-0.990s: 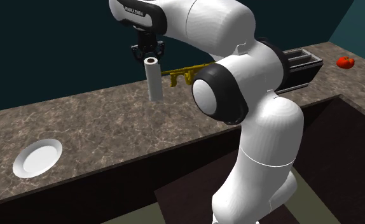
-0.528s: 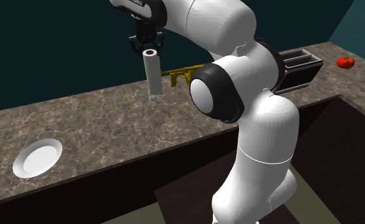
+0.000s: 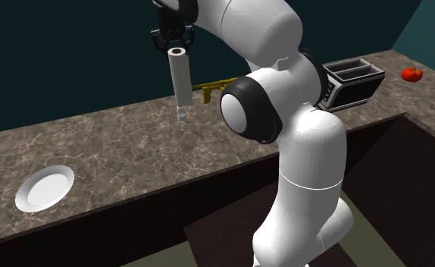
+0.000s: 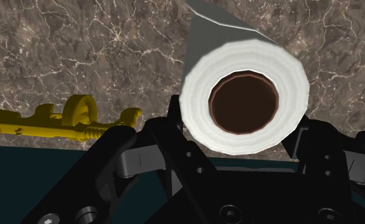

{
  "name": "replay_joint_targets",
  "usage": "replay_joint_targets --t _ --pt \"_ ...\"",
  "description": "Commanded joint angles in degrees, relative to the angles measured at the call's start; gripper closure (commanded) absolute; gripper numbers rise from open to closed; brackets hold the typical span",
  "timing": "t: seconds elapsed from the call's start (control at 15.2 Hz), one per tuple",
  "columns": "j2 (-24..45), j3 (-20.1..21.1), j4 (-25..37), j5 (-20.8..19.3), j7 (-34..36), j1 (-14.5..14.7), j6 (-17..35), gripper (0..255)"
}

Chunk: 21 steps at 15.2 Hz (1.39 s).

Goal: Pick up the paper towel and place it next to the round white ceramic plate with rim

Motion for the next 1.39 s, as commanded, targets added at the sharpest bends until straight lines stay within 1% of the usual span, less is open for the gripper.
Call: replay_joint_targets --t 0.0,0.33,0.4,0.53,0.73,0.99,1.32 --pt "1.5 0.0 4.1 -0.2 0.0 0.2 -2.7 255" --pt "6.9 0.0 16.8 -1.0 0.2 1.2 -10.0 255" --pt "4.4 0.3 11.9 -0.8 1.3 1.7 -7.6 255" --pt "1.0 0.9 4.8 -0.5 3.5 2.9 -3.9 255" --pt "-2.3 2.0 -2.6 -0.3 6.8 4.8 0.3 255" --pt "-4.8 3.6 -9.5 -0.3 11.3 7.6 4.7 255" --pt "-5.8 5.6 -15.0 -0.7 17.1 11.1 9.1 255"
